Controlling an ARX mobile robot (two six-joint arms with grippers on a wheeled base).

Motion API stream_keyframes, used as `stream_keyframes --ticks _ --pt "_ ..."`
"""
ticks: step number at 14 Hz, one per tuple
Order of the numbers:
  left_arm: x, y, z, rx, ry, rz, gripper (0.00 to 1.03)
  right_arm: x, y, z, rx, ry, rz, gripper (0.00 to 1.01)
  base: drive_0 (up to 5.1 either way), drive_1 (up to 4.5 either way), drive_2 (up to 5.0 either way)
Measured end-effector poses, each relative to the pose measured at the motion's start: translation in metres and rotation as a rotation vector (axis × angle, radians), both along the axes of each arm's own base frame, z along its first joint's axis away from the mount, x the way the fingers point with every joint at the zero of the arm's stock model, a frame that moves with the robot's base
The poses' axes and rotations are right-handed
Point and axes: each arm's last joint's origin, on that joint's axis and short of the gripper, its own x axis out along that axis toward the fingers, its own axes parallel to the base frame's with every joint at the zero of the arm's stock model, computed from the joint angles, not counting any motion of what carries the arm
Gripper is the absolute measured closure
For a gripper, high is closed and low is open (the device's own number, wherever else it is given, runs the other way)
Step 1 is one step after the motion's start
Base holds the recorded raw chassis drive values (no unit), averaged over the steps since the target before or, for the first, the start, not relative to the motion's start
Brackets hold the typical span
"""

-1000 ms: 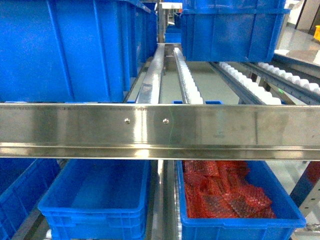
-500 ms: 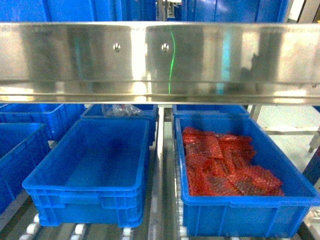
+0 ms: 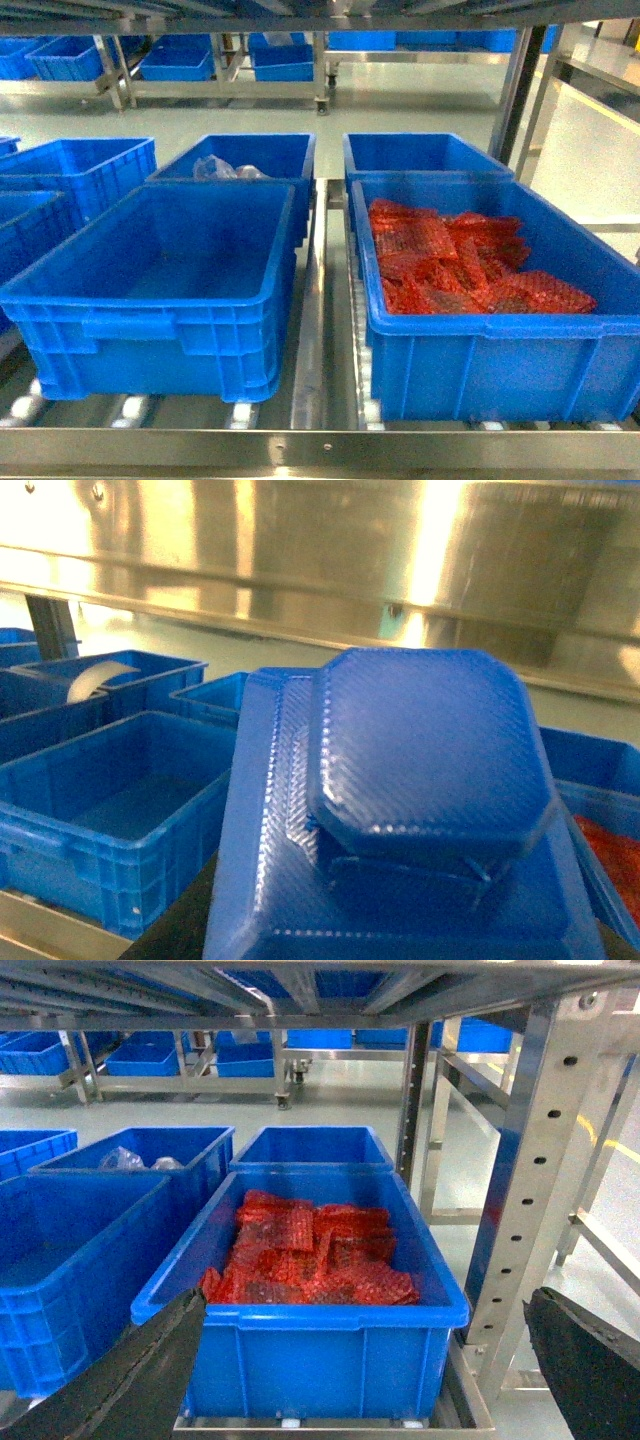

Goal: Pick blue part to blue bin on bottom shelf

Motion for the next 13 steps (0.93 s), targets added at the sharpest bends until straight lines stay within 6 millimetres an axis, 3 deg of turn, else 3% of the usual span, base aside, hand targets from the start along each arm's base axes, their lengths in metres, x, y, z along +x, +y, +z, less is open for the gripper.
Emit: stream_keyframes --ticks 13 --pt "0.0 0.0 -0.0003 0.001 0.001 0.0 0.6 0.0 0.0 -0.0001 0.0 0.002 0.0 0.03 0.0 0.0 0.0"
